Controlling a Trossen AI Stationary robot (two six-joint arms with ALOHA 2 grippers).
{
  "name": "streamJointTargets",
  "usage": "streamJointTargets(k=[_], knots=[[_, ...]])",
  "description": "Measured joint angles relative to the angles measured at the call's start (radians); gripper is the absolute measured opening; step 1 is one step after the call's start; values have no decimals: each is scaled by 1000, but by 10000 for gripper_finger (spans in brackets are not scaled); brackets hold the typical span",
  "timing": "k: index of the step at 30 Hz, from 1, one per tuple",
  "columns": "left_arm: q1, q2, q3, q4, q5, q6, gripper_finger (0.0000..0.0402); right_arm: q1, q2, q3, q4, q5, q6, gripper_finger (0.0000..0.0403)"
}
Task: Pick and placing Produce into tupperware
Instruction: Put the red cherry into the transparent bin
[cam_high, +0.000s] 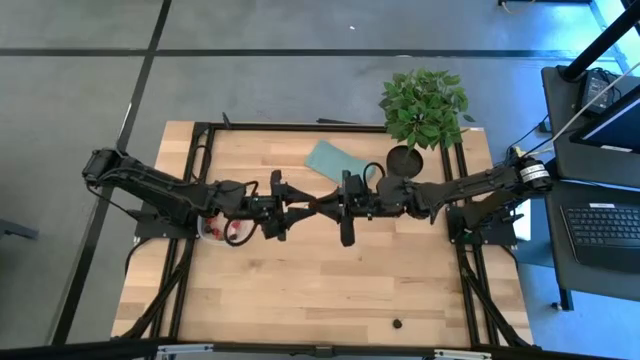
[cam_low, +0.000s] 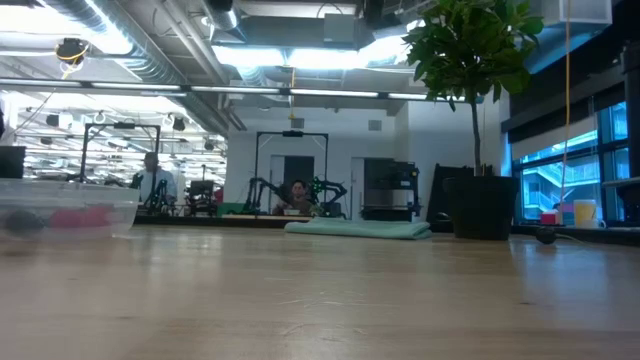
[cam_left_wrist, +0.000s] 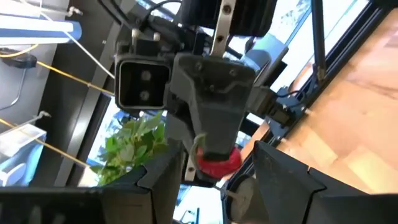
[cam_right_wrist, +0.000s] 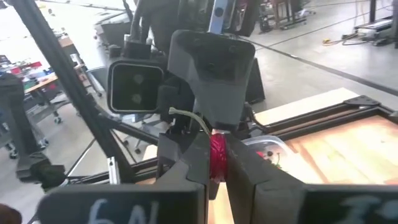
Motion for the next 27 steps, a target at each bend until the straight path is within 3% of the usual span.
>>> streamJointTargets(k=[17,27], knots=[[-7,0,2,3,-5,1,185,1,2,-1,2,0,4,31],[6,-1,2,-12,-8,1,121,1,2,-1,5,2,5,31]])
